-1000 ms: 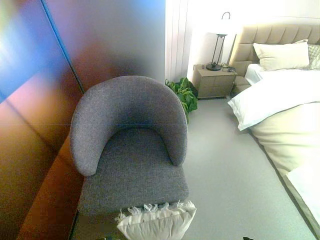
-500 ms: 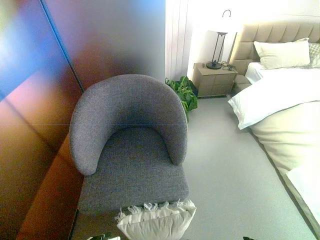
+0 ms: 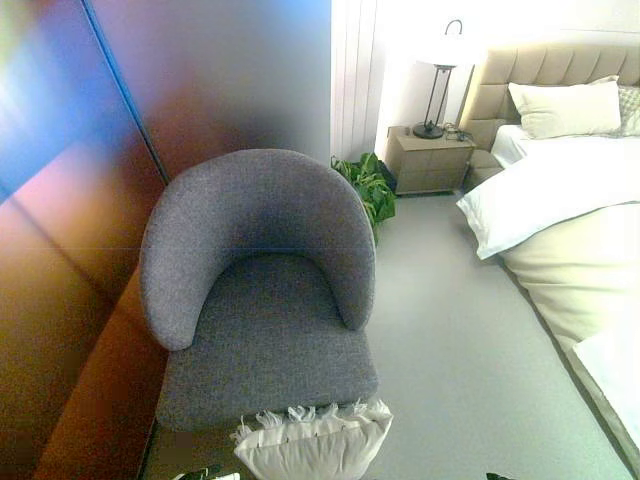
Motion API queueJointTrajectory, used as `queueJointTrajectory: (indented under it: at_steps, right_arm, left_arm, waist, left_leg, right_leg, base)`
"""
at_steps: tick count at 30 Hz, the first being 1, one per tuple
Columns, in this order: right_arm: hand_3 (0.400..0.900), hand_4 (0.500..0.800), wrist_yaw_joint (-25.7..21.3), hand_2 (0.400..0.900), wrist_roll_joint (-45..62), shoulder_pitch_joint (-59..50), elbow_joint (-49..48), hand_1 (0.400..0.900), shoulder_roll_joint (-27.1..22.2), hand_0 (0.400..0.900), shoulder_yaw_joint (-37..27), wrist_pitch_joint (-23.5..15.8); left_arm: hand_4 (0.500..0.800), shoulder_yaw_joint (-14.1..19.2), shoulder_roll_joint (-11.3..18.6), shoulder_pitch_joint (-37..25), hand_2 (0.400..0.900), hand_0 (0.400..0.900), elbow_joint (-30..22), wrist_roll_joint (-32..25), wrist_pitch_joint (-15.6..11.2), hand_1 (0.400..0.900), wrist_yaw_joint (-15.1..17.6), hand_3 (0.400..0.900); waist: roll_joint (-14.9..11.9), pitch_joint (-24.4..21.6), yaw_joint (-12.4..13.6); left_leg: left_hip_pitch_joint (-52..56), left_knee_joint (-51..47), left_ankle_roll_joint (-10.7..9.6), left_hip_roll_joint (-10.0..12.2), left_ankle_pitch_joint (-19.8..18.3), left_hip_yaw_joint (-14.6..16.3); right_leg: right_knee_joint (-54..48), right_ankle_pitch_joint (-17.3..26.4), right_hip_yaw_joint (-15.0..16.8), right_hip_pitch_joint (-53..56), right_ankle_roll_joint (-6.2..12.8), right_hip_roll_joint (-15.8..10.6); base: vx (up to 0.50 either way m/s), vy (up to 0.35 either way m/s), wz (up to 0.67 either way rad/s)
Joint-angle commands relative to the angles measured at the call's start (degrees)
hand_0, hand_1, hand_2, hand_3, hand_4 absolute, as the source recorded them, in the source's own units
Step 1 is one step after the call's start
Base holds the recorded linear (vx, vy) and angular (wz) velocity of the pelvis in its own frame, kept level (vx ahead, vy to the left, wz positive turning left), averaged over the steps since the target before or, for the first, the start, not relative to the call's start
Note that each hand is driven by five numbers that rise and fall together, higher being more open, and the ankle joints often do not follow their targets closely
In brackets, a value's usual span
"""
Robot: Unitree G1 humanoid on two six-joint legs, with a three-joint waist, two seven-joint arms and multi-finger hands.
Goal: Pick up the pillow and put it on the sofa.
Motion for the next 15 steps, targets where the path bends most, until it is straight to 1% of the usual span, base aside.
queueJointTrajectory:
  at_steps: [1, 3, 5, 7, 8, 10, 13, 15]
  right_arm:
    - [0.900, 0.800, -1.98, 0.900, 0.24, -4.21, 0.58, 0.900, -3.70, 0.900, 1.18, -2.03]
    - [0.900, 0.800, -2.11, 0.900, 0.02, -4.52, -1.10, 0.900, -4.53, 0.900, 1.59, -2.03]
    - [0.900, 0.800, -2.71, 0.900, 0.10, -4.87, -2.67, 0.900, -5.15, 0.900, 2.35, -2.23]
    - [0.900, 0.800, -3.44, 0.900, 0.21, -5.58, -3.92, 0.900, -5.85, 0.900, 3.15, -3.02]
    - [0.900, 0.800, -3.93, 0.900, 0.35, -6.45, -4.56, 0.900, -6.41, 0.900, 3.59, -3.87]
    - [0.900, 0.800, -4.96, 0.900, 1.18, -7.88, -5.45, 0.900, -7.04, 0.900, 4.30, -5.16]
    - [0.900, 0.800, -7.04, 0.900, 2.85, -9.73, -7.21, 0.900, -7.82, 0.900, 5.40, -7.88]
    - [0.900, 0.800, -7.64, 0.900, 3.50, -10.29, -8.43, 0.900, -8.09, 0.900, 5.76, -8.64]
  left_arm:
    - [0.800, 1.97, 3.48, -3.15, 0.900, 0.900, 0.09, 2.78, -2.19, 0.900, 4.68, 0.900]
    - [0.800, 1.99, 4.84, -3.62, 0.900, 0.900, -0.48, 3.58, -0.47, 0.900, 5.98, 0.900]
    - [0.800, 1.73, 6.10, -4.43, 0.900, 0.900, -0.97, 3.83, 1.05, 0.900, 6.48, 0.900]
    - [0.800, 1.37, 7.27, -5.71, 0.900, 0.900, -1.35, 2.94, 2.00, 0.900, 6.64, 0.900]
    - [0.800, 0.87, 7.88, -7.17, 0.900, 0.900, -1.64, 2.48, 2.69, 0.900, 6.69, 0.900]
    - [0.800, -0.01, 8.69, -9.77, 0.900, 0.900, -1.73, 0.80, 3.30, 0.900, 7.18, 0.900]
    - [0.800, -0.85, 10.50, -14.20, 0.900, 0.900, -1.93, -2.52, 3.74, 0.900, 6.49, 0.900]
    - [0.800, -1.09, 11.13, -15.78, 0.900, 0.900, -2.16, -4.04, 3.90, 0.900, 6.34, 0.900]
  waist:
    - [-0.87, 1.33, -0.45]
    - [-0.70, 2.25, -0.82]
    - [-0.57, 3.21, -1.29]
    - [-0.42, 4.60, -1.78]
    - [-0.38, 6.14, -2.12]
    - [-0.53, 8.82, -2.49]
    - [-0.72, 13.77, -3.30]
    - [-0.90, 15.25, -3.61]
  left_leg:
    - [-0.33, 1.39, 0.06, 1.03, -2.74, -0.71]
    - [-0.97, 2.19, 0.09, 1.39, -2.72, -0.49]
    - [-2.08, 3.57, 0.16, 1.71, -2.90, -0.23]
    - [-4.35, 6.12, 0.38, 1.87, -3.35, -0.37]
    - [-6.47, 8.29, 0.43, 1.93, -3.65, -0.48]
    - [-10.08, 11.22, 0.72, 1.80, -4.01, -1.05]
    - [-16.69, 14.91, 1.35, 1.16, -3.75, -1.61]
    - [-19.97, 16.56, 1.52, 0.88, -3.49, -1.73]
  right_leg:
    - [3.74, -6.23, -0.39, 0.75, 4.79, -2.78]
    - [4.44, -6.34, 0.09, -0.12, 4.66, -2.76]
    - [5.22, -6.46, 0.61, -1.28, 4.43, -2.80]
    - [6.68, -6.78, 1.71, -3.40, 3.88, -2.57]
    - [8.06, -7.09, 2.38, -5.21, 3.38, -2.40]
    - [9.89, -7.17, 3.35, -8.10, 2.68, -2.28]
    - [14.28, -7.29, 4.55, -14.59, 1.47, -1.68]
    - [16.37, -7.23, 5.02, -18.08, 1.07, -1.47]
  base:
    - [0.02, 0.017, -0.04]
    - [0.01, 0.026, -0.04]
    - [-0.01, 0.049, -0.06]
    - [-0.08, 0.064, -0.07]
    - [-0.20, 0.054, -0.05]
    - [-0.23, 0.041, -0.02]
    - [-0.24, 0.041, 0.04]
    - [-0.20, -0.002, 0.09]
